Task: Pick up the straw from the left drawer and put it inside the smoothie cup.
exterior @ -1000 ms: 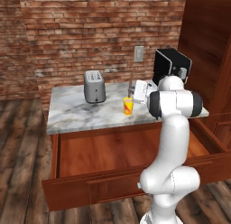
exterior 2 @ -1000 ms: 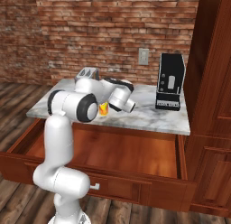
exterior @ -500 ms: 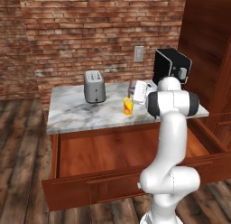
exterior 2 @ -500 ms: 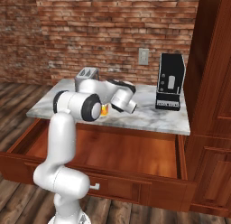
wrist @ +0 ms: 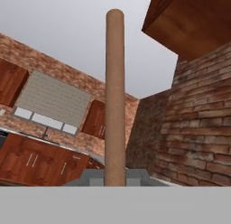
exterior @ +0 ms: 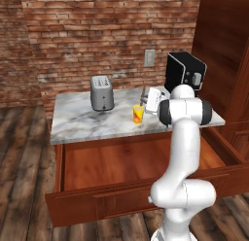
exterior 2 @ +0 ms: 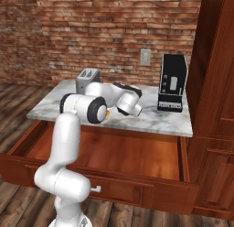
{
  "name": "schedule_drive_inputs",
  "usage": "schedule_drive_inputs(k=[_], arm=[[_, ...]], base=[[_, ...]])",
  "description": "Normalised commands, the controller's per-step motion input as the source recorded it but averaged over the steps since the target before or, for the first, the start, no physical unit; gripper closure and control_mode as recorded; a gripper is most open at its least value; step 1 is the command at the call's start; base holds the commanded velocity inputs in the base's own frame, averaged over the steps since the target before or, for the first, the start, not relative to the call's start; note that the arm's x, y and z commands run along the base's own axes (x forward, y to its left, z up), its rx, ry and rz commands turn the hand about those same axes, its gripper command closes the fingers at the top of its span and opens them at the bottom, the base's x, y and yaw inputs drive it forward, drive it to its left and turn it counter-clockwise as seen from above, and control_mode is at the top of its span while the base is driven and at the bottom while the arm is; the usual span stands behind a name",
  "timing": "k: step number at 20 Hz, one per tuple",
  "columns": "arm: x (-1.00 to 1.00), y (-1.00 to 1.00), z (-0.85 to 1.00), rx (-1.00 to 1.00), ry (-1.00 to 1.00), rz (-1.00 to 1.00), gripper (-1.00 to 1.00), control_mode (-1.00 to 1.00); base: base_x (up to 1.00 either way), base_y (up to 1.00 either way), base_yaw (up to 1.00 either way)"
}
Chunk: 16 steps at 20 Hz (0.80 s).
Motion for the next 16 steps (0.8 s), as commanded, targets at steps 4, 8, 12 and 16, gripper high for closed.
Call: schedule_drive_inputs(k=[4,8,12,16], arm=[[0.09,0.00,-0.04,0.00,-0.06,0.00,1.00,-1.00],[0.09,0.00,-0.02,0.00,-0.07,0.00,1.00,-1.00],[0.09,0.00,-0.05,0.00,-0.07,0.00,1.00,-1.00],[0.05,0.01,-0.15,0.00,-0.06,0.00,1.00,-1.00]], base=[[0.00,0.00,0.00],[0.00,0.00,0.00],[0.00,0.00,0.00],[0.00,0.00,0.00]])
